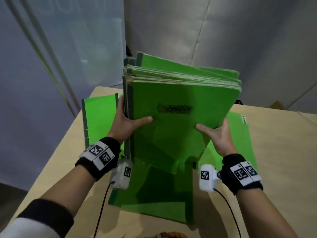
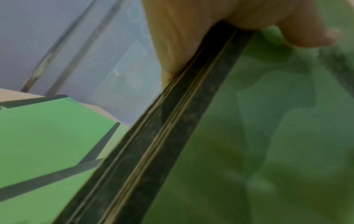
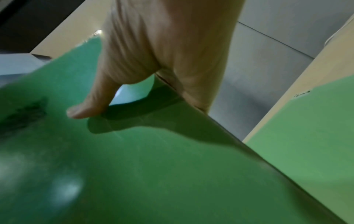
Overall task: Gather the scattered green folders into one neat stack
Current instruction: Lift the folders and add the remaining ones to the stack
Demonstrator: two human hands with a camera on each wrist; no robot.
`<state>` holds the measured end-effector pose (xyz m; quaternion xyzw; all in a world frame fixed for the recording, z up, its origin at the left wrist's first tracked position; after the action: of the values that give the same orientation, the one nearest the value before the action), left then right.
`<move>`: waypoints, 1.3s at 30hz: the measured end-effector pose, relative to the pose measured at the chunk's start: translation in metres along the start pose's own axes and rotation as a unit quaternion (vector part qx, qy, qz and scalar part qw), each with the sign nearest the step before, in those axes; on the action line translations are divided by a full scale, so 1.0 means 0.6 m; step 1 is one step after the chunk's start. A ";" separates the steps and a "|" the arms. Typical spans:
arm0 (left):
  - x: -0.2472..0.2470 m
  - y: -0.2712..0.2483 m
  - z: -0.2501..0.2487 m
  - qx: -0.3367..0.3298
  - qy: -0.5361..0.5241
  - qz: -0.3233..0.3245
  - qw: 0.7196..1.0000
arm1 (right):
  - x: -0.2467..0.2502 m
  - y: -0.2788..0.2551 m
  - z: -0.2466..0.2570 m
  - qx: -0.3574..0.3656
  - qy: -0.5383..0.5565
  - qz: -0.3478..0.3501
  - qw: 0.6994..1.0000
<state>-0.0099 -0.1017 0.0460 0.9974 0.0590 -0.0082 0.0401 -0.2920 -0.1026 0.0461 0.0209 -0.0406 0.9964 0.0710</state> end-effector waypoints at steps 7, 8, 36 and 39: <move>0.009 -0.008 0.076 0.048 0.070 -0.028 0.996 | -0.010 -0.004 -0.074 -0.073 -0.064 -0.008 0.995; 0.008 -0.004 0.074 0.049 0.065 -0.037 0.996 | -0.009 -0.001 -0.074 -0.074 -0.060 -0.021 0.995; 0.024 0.092 0.203 0.371 0.282 0.082 0.881 | -0.053 0.097 -0.183 -0.234 -0.253 0.047 0.937; 0.016 0.074 0.191 0.374 0.282 0.110 0.877 | -0.050 0.094 -0.195 -0.239 -0.227 0.048 0.943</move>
<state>0.0034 -0.1540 -0.0646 0.8983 -0.0501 0.2566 -0.3532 -0.2744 -0.1528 -0.0764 0.2267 -0.2938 0.9285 0.0153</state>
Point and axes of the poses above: each hand's wrist, its own y-axis towards the middle knuckle, its own x-axis out of the back of the hand, z = x × y, the point moved 7 cm from there along y, towards the middle knuckle, and after that the axes turned 3 degrees about y, right-handed, at the moved point
